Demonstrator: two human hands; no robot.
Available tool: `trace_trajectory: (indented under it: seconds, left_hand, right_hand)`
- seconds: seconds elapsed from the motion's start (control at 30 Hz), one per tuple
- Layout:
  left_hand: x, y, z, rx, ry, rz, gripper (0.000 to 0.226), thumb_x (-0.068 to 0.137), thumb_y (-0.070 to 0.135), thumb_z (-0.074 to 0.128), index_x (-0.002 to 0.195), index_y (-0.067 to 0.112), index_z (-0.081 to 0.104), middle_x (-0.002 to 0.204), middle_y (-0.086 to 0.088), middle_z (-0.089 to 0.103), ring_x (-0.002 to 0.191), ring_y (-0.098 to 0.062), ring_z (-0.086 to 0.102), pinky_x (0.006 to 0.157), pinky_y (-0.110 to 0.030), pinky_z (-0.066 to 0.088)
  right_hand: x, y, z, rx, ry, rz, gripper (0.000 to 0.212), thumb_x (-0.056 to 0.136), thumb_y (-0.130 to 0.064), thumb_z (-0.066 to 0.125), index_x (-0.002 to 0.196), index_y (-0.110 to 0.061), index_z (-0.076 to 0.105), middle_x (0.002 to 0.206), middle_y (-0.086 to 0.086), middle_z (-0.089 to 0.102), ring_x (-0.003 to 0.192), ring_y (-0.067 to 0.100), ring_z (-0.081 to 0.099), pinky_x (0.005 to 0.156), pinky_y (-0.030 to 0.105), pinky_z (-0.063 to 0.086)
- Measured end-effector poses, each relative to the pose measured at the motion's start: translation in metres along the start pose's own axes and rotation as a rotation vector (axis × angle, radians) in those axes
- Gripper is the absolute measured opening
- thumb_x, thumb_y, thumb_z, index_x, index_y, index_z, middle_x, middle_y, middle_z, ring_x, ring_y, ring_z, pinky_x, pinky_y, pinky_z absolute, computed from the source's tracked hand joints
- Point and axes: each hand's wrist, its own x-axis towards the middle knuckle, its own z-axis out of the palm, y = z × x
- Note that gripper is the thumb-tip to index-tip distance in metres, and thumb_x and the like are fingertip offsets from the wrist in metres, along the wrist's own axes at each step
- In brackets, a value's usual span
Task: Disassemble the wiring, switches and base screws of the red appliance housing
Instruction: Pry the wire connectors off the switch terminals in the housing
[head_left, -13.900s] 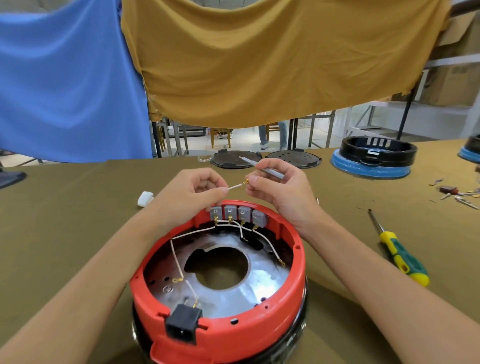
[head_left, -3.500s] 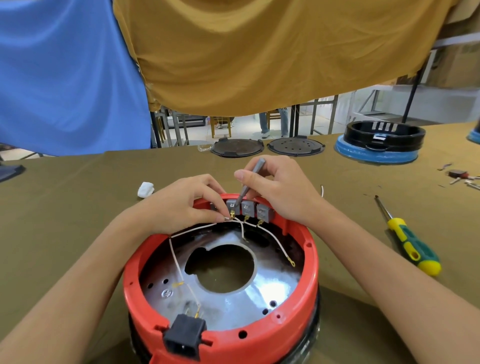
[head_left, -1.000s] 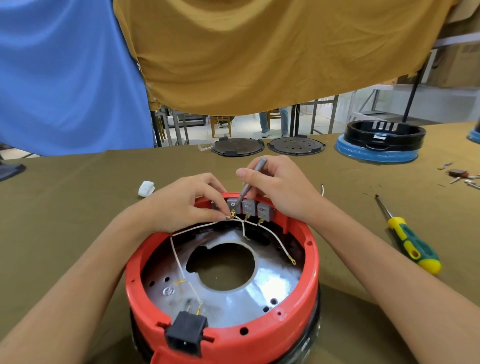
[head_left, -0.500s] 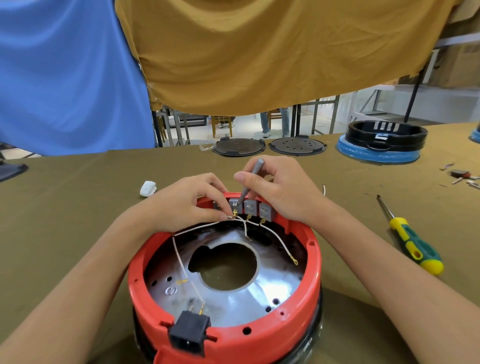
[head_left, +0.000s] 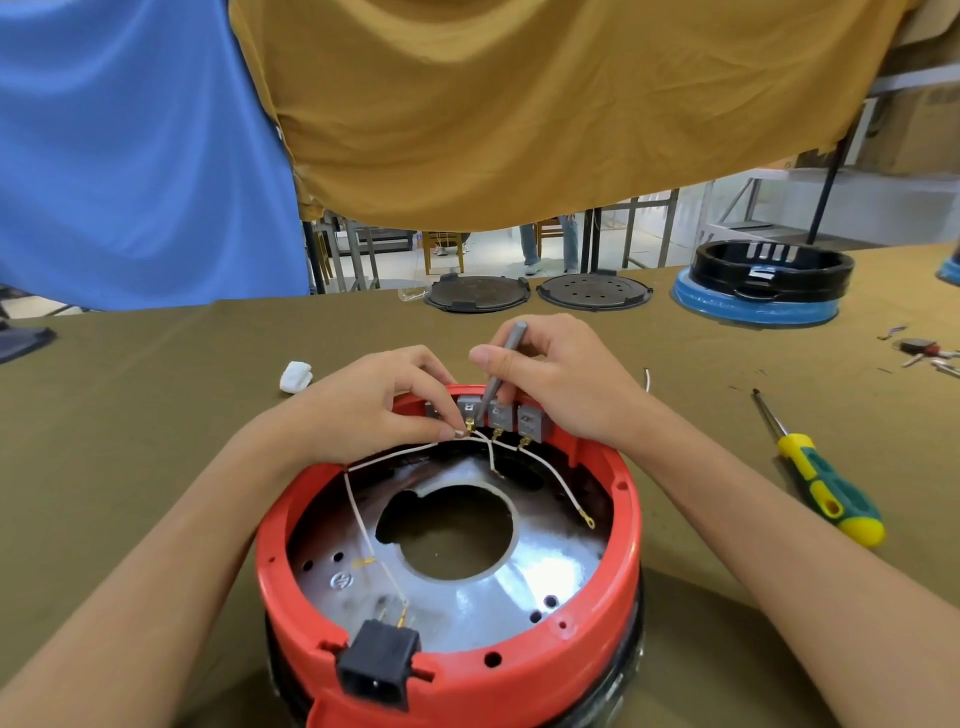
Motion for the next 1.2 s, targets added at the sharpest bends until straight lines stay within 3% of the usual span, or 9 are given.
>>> trace_trajectory:
  seconds: [0.37, 0.57, 0.7, 0.87, 1.2]
  left_hand:
    - [-0.0005, 0.0013, -0.0003, 0.007, 0.003, -0.001, 0.013, 0.083, 0.031, 0.077, 0.087, 0.043, 0.076, 0.11, 0.017, 0.056, 0.105, -0.003, 0.058, 0.1, -0.04, 0.045]
    - [0.0, 0.0013, -0.0002, 0.016, 0.003, 0.001, 0.012, 0.083, 0.031, 0.077, 0.088, 0.043, 0.077, 0.11, 0.018, 0.056, 0.105, -0.002, 0.057, 0.101, -0.039, 0.045]
    - [-0.0002, 0.0004, -0.0004, 0.018, -0.003, 0.001, 0.012, 0.083, 0.033, 0.077, 0.088, 0.044, 0.076, 0.11, 0.02, 0.055, 0.106, -0.003, 0.057, 0.1, -0.04, 0.045]
    - [-0.0006, 0.0008, -0.0004, 0.018, 0.002, 0.001, 0.013, 0.083, 0.032, 0.077, 0.088, 0.044, 0.076, 0.11, 0.019, 0.056, 0.105, -0.002, 0.057, 0.101, -0.038, 0.044]
    - [-0.0005, 0.0012, -0.0004, 0.017, -0.012, -0.001, 0.013, 0.083, 0.031, 0.077, 0.087, 0.044, 0.076, 0.109, 0.02, 0.056, 0.106, -0.002, 0.057, 0.1, -0.038, 0.044]
  right_hand:
    - [-0.0002, -0.0007, 0.0001, -0.003, 0.04, -0.035, 0.024, 0.096, -0.03, 0.066, 0.079, -0.012, 0.068, 0.07, 0.004, 0.072, 0.065, 0.016, 0.071, 0.073, 0.045, 0.057]
    - [0.0005, 0.0013, 0.0006, 0.035, -0.007, 0.008, 0.024, 0.095, -0.027, 0.067, 0.076, -0.012, 0.068, 0.066, 0.005, 0.072, 0.064, 0.017, 0.07, 0.069, 0.031, 0.055]
    - [0.0002, 0.0014, 0.0003, 0.065, 0.069, -0.022, 0.024, 0.096, -0.024, 0.066, 0.076, -0.011, 0.065, 0.068, 0.003, 0.07, 0.064, 0.014, 0.071, 0.069, 0.034, 0.057]
    - [0.0009, 0.0018, 0.0015, 0.039, 0.046, -0.019, 0.024, 0.096, -0.026, 0.067, 0.079, -0.009, 0.068, 0.07, 0.007, 0.072, 0.066, 0.019, 0.071, 0.073, 0.043, 0.058]
    - [0.0044, 0.0068, 0.0017, 0.1, 0.027, 0.09, 0.029, 0.098, -0.033, 0.062, 0.081, -0.01, 0.066, 0.064, 0.003, 0.071, 0.065, 0.018, 0.068, 0.081, 0.045, 0.055]
